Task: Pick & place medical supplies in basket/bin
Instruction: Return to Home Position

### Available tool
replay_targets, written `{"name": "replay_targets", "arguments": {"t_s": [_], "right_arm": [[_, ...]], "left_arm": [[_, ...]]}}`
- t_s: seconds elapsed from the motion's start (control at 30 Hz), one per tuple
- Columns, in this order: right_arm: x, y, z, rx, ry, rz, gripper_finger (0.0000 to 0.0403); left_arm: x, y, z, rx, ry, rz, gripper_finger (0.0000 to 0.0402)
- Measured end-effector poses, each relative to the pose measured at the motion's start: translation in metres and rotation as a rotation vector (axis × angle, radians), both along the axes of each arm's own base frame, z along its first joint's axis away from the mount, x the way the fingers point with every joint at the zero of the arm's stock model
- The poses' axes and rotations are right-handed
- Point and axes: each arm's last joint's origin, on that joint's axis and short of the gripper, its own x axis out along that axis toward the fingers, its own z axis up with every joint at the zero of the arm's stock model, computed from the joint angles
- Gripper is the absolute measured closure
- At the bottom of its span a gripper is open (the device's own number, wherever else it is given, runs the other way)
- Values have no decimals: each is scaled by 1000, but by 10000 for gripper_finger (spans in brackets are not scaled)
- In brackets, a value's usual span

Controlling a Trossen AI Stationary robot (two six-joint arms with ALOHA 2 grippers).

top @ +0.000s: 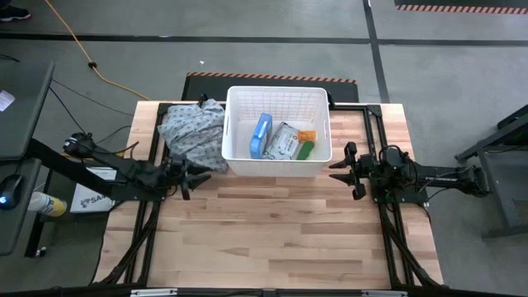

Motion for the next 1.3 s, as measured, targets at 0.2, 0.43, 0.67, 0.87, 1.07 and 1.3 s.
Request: {"name": "replay_targets", "arguments": {"t_s": [0.2,0.43,0.67,0.87,1.07,1.3], "right_arm": [[0,0,0,0,0,0,279],[0,0,0,0,0,0,279],[0,0,0,0,0,0,279],[0,0,0,0,0,0,279],[0,0,0,0,0,0,279],[0,0,0,0,0,0,279]], "left_arm": [[-4,3,7,-35,-83,11,190],[-8,14,14,-61,-168,107,190],[-10,18,16,-69,-197,136,190],[-10,18,16,-69,-197,135,190],[-10,18,16,-69,-197,135,190],[-10,18,16,-69,-197,135,190]]}}
